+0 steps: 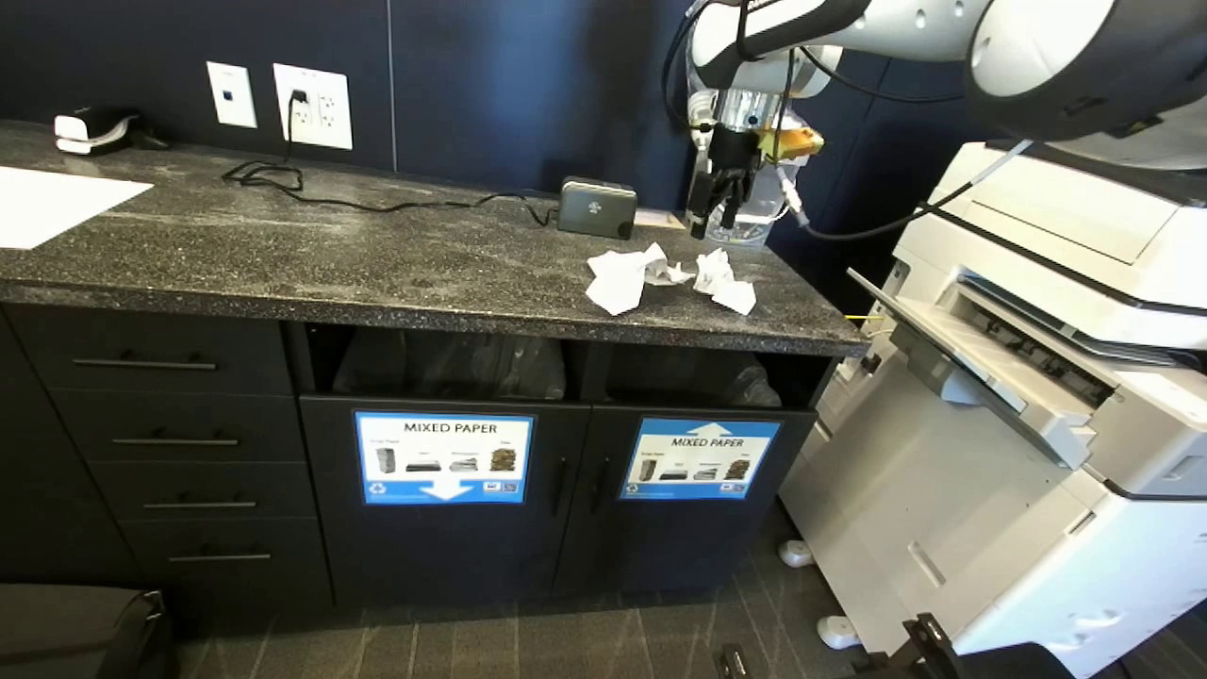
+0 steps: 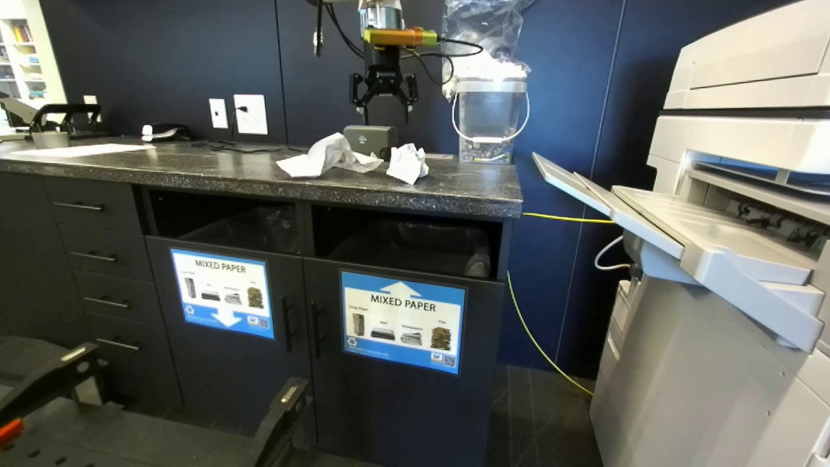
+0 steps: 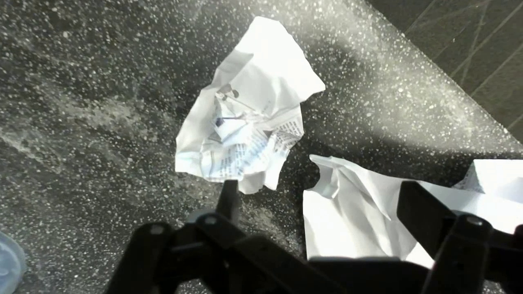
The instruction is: Throw two of the papers on the tabletop into the bin on the right
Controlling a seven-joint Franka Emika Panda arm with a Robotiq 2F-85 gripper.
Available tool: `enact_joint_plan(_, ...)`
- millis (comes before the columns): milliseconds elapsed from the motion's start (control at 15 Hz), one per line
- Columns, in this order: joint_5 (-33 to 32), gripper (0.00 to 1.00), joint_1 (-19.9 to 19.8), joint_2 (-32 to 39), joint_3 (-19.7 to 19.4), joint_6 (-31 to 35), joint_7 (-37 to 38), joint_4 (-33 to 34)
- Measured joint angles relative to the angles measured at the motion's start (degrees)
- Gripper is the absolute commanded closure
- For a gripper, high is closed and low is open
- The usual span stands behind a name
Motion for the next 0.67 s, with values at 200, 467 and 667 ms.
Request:
enact_joint_plan(200,-0.89,0.0,0.6,4.81,0.28,-2.75,1.86,6.32)
enact_joint_plan(467,-2.73,0.0,1.26,9.38,-0.12,-4.3,6.51,11.12)
enact_joint_plan(667,-3.19,0.0,1.47,11.5,-0.69,-4.53,9.44,13.01)
